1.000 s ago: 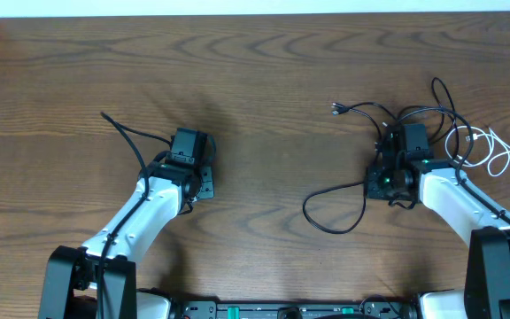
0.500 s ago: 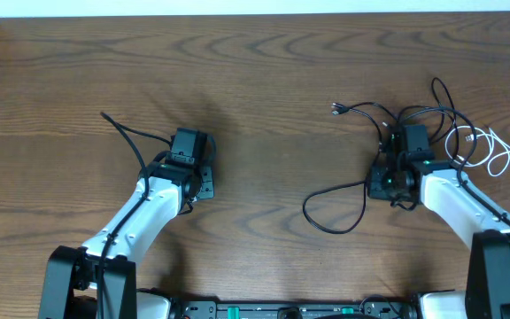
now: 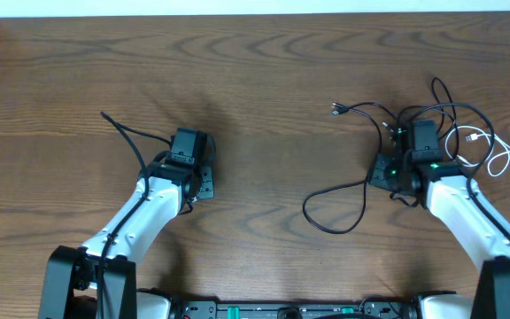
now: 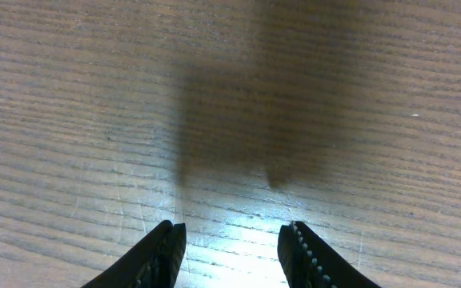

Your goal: Untangle cables

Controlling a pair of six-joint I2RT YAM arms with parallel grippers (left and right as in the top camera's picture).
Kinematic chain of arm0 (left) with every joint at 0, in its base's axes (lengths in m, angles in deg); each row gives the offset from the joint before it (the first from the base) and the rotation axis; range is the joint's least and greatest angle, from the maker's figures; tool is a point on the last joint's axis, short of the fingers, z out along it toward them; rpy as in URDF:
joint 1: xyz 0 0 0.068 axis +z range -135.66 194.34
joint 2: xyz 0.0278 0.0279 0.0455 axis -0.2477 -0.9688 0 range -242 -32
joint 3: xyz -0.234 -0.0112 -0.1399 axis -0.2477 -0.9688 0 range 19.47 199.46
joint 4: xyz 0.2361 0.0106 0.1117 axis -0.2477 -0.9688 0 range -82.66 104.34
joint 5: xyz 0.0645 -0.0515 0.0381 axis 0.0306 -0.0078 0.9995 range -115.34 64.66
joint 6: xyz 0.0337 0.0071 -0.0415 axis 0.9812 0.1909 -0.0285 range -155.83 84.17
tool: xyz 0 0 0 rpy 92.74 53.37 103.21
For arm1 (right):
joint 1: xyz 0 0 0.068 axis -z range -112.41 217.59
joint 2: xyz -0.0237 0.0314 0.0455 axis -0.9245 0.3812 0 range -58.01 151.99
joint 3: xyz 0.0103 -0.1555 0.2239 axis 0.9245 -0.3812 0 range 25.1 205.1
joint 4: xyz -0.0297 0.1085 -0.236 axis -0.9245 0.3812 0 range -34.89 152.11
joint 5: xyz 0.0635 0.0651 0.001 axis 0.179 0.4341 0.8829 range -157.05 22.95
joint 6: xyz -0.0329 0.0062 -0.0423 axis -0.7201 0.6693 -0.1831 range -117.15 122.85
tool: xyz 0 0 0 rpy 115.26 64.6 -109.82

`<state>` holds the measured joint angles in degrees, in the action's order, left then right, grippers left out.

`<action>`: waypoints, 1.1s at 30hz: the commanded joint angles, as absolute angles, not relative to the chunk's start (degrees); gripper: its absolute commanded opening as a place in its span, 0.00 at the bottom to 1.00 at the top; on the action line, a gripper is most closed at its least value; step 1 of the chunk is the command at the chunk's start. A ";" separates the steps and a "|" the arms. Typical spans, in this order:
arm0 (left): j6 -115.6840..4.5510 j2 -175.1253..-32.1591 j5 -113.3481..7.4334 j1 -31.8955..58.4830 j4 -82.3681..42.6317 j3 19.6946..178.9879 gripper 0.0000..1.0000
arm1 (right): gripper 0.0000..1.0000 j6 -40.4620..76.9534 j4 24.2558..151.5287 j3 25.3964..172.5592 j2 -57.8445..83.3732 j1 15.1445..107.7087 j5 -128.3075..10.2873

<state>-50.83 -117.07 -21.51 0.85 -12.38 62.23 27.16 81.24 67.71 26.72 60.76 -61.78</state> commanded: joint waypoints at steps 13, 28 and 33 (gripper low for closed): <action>-51.16 -117.73 -20.39 1.20 -12.40 61.79 0.44 | 0.01 28.10 75.05 69.55 39.40 57.28 -67.59; -51.16 -117.73 -20.41 1.20 -12.40 61.79 0.44 | 0.01 5.31 78.70 85.11 36.12 58.42 -72.83; -51.16 -117.73 -20.41 1.20 -12.38 61.79 0.44 | 0.01 2.18 72.47 85.11 36.12 59.56 -76.90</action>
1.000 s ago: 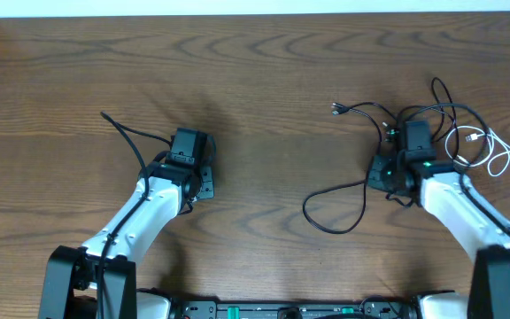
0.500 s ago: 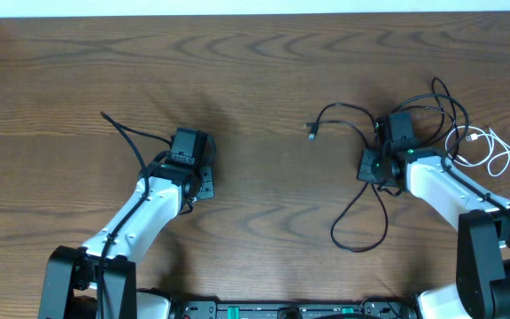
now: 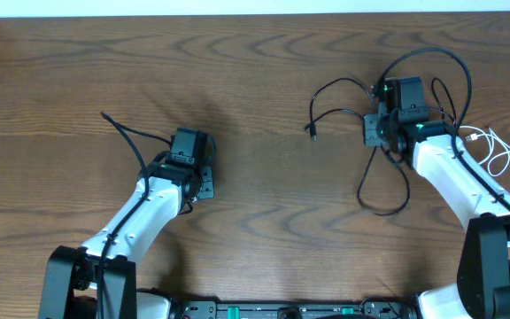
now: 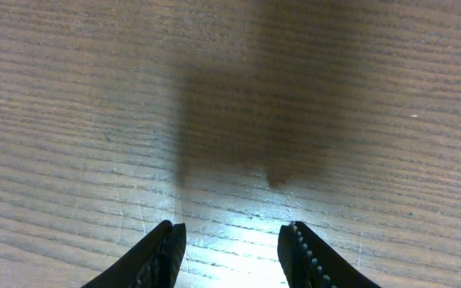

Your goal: Untangle cables

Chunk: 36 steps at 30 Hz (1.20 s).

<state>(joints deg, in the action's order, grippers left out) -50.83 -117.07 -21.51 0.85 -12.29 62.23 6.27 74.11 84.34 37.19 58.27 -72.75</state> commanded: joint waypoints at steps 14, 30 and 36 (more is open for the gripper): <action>-51.16 -117.73 -20.39 1.20 -12.14 61.79 0.44 | 0.01 0.67 64.78 85.09 36.69 67.49 -78.28; -51.16 -117.73 -20.39 1.20 -11.99 61.79 0.44 | 0.67 1.72 66.05 84.98 36.88 68.34 -69.80; -51.16 -117.73 -20.39 1.20 -11.99 61.79 0.44 | 0.68 7.51 73.91 84.98 36.88 68.34 -68.77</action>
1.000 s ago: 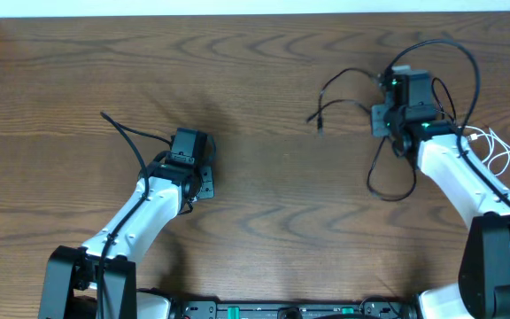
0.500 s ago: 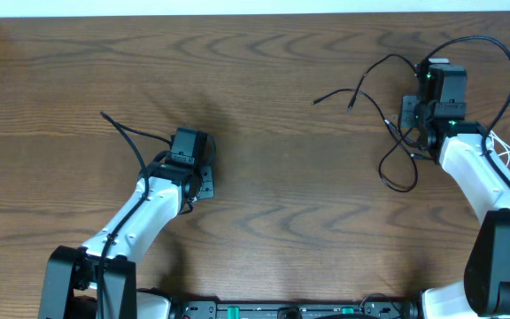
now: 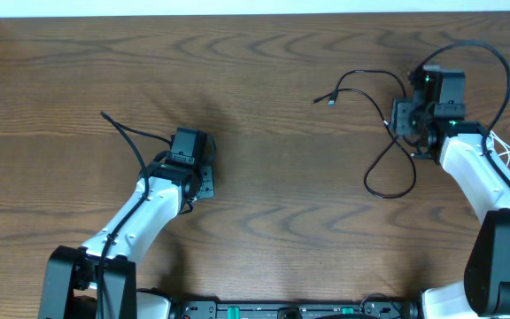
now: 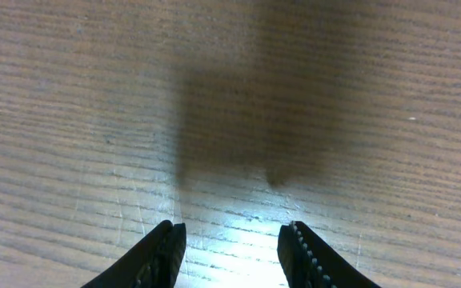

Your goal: Untangle cables

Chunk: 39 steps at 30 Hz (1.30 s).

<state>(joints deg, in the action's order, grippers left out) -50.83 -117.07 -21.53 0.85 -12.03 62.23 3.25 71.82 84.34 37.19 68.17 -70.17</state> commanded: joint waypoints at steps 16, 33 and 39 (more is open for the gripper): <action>-51.16 -117.73 -20.39 1.20 -11.99 61.79 0.44 | 0.63 14.14 104.25 82.51 36.88 66.33 -55.28; -51.16 -117.73 -20.39 1.20 -12.21 61.79 0.44 | 0.11 9.85 80.93 66.29 36.88 59.62 -56.42; -51.16 -117.73 -20.39 1.20 -12.19 61.79 0.44 | 0.01 9.85 78.13 66.23 36.88 59.67 -58.45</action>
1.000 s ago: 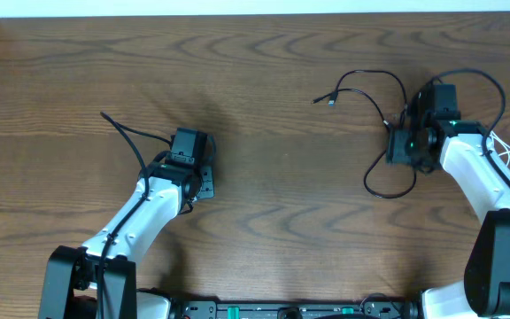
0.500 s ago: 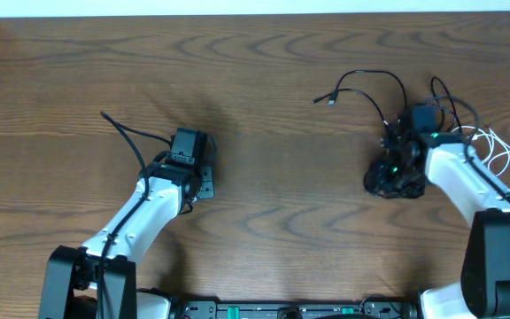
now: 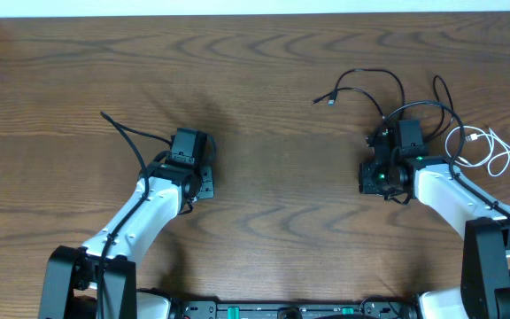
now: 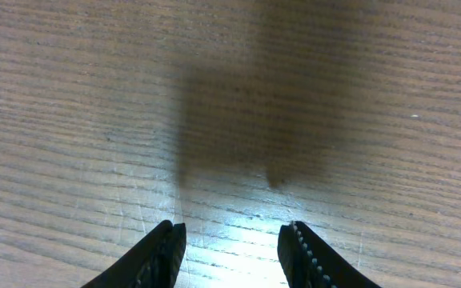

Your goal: Untangle cables

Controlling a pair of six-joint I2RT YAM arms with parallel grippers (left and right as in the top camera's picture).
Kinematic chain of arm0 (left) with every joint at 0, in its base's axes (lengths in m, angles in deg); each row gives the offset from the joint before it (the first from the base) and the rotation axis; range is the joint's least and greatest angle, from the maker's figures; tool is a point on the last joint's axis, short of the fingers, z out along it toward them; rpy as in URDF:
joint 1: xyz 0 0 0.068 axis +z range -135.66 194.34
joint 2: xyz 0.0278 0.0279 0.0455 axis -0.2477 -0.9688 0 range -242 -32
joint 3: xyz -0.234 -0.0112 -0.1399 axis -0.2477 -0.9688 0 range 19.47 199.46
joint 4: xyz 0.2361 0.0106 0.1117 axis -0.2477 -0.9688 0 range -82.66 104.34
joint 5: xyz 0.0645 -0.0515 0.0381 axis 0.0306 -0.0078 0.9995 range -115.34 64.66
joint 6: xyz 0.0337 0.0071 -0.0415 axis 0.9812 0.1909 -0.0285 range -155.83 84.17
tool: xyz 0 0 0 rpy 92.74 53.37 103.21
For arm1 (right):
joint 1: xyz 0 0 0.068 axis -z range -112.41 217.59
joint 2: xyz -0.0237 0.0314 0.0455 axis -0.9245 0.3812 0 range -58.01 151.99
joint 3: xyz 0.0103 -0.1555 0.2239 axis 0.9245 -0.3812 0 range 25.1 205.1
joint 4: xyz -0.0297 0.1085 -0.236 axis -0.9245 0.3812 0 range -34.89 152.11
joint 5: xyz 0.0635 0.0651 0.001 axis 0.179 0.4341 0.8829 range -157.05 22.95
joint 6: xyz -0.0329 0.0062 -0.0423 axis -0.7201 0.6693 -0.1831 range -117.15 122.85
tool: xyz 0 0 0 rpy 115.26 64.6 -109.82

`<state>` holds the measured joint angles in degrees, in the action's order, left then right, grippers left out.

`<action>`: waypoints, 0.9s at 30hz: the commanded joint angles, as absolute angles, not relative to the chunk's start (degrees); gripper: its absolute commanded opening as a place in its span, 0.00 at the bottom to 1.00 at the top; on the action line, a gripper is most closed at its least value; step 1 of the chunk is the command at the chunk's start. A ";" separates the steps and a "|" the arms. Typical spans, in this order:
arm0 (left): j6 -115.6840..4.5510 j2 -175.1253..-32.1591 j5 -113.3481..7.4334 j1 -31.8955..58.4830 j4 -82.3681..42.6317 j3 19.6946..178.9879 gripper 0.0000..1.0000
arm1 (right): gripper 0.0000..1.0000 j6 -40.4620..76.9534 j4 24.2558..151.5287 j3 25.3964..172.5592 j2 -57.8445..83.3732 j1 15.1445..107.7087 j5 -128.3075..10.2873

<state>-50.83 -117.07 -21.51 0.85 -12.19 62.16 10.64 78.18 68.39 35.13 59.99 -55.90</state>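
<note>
A black cable (image 3: 367, 76) lies at the right of the table. Its plug end (image 3: 329, 98) points left, and its loops run round and under my right wrist. A white cable (image 3: 490, 151) is coiled by the right edge, its near loop close to the black one. My right gripper (image 3: 381, 175) sits low among the black loops; its jaws are hidden from above. My left gripper (image 4: 230, 234) is open over bare wood, also seen from above as the left gripper (image 3: 189, 144), far from both cables.
The wooden table (image 3: 264, 62) has a pale strip along its far edge. A thin black lead (image 3: 122, 131) runs out from my left arm toward the upper left.
My right gripper has moved from the far right back toward me and to the left. The black loop that hung below it no longer shows. The white cable is in view again. The left arm is unchanged.
My right gripper was first down in the tangle of black and white cables. Then it was further back and left, with the black cable spread around it. Later it was at the far right with a loop trailing. Now it is low beside the white cable. The left gripper stayed open throughout.
</note>
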 commanded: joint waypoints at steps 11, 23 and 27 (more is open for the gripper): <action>-51.16 -117.73 -20.39 1.20 -12.21 61.79 0.44 | 0.45 9.83 79.82 66.23 36.88 59.67 -58.56; -51.16 -117.73 -20.39 1.20 -12.21 61.79 0.44 | 0.34 9.81 88.62 66.23 36.88 59.62 -65.69; -51.16 -117.73 -20.39 1.20 -12.21 61.79 0.44 | 0.26 8.50 89.37 66.16 36.88 59.62 -67.13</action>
